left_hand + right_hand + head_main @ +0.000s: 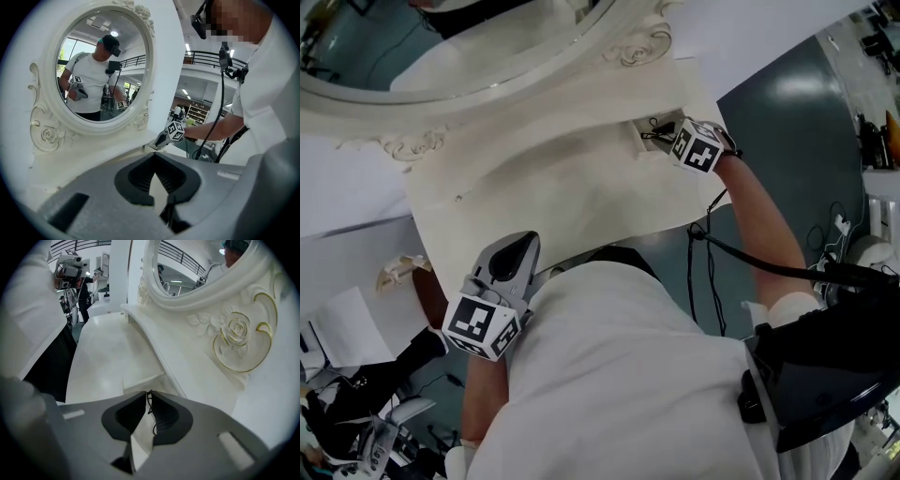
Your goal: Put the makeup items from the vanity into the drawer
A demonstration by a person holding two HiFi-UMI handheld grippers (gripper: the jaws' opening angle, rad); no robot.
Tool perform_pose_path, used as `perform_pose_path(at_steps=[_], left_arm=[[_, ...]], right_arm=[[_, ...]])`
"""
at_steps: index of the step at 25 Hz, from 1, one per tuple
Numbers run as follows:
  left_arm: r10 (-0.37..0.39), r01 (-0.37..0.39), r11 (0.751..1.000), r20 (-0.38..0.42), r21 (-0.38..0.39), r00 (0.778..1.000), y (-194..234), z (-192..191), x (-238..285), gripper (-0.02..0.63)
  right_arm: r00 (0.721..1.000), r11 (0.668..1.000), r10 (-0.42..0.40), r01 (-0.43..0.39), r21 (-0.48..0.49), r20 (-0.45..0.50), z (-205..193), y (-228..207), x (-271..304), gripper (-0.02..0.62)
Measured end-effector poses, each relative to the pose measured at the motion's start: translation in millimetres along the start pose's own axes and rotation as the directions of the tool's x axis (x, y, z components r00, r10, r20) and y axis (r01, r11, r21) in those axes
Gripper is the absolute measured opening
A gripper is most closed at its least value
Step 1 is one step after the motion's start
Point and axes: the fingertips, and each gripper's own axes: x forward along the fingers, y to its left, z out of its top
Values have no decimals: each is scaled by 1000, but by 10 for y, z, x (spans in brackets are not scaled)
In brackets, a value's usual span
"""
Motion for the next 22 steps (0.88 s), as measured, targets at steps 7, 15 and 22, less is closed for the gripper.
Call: perform_pose_path(at_steps=[7, 15, 22], left_arm=[[-42, 42, 999, 23, 14, 999, 0, -97, -352, 3], [-88, 87, 995, 39, 38, 995, -42, -339, -796, 3], [-131, 129, 989, 38, 70, 991, -161, -616, -1163, 3]], right_arm=[[986, 977, -152, 140, 162, 63, 251, 193, -357, 2], [964, 935, -237, 192, 299, 124, 673, 920, -623, 2], [941, 905, -244, 135, 403, 233, 1224, 1898, -777, 2]])
